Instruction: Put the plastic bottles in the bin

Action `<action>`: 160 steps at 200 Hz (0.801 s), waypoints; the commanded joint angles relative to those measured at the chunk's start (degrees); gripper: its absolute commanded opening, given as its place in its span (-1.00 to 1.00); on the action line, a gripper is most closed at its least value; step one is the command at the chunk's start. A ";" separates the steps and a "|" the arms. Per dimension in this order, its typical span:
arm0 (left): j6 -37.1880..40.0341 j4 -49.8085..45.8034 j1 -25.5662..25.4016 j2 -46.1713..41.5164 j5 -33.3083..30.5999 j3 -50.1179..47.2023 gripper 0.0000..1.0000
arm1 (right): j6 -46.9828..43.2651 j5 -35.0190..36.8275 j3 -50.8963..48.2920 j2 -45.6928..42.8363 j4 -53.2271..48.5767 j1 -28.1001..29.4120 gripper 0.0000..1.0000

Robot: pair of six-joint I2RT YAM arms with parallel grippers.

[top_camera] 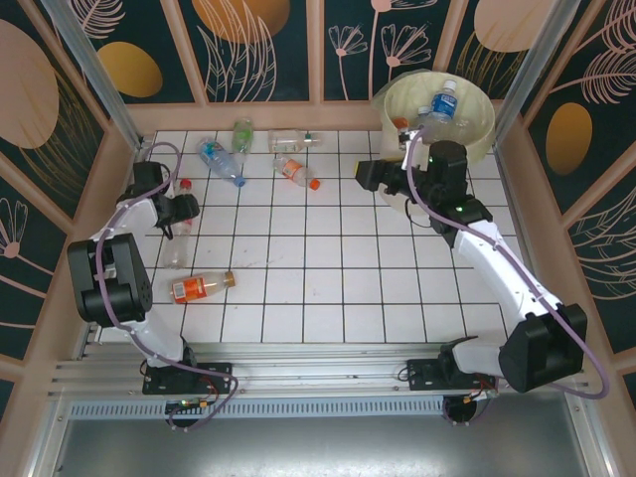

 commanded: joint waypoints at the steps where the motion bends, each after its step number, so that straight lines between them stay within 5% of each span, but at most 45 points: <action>1: -3.99 4.55 -1.76 -1.71 7.57 2.69 0.13 | 2.39 -4.08 -1.72 0.38 4.30 0.44 0.78; 69: -23.57 22.20 -9.16 -3.53 20.44 1.62 0.13 | 7.89 -16.85 -4.62 6.86 12.59 1.39 0.79; 160: -47.73 37.58 -23.56 -0.48 21.05 3.16 0.10 | 8.72 -18.28 0.91 16.33 16.52 10.46 0.86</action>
